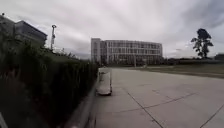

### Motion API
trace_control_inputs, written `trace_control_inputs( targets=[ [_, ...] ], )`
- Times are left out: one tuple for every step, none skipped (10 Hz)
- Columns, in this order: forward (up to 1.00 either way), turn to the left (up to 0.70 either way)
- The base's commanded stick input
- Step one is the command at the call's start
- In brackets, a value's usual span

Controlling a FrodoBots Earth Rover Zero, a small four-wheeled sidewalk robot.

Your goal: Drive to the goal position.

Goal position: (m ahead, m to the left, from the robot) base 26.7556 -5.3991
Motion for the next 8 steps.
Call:
trace_control_inputs(
  targets=[
    [0.0, 0.03],
    [0.0, 0.02],
    [0.0, 0.03],
    [0.0, 0.01],
    [0.0, 0.02],
    [0.0, 0.04],
    [0.0, 0.02],
    [0.0, 0.0]
  ],
)
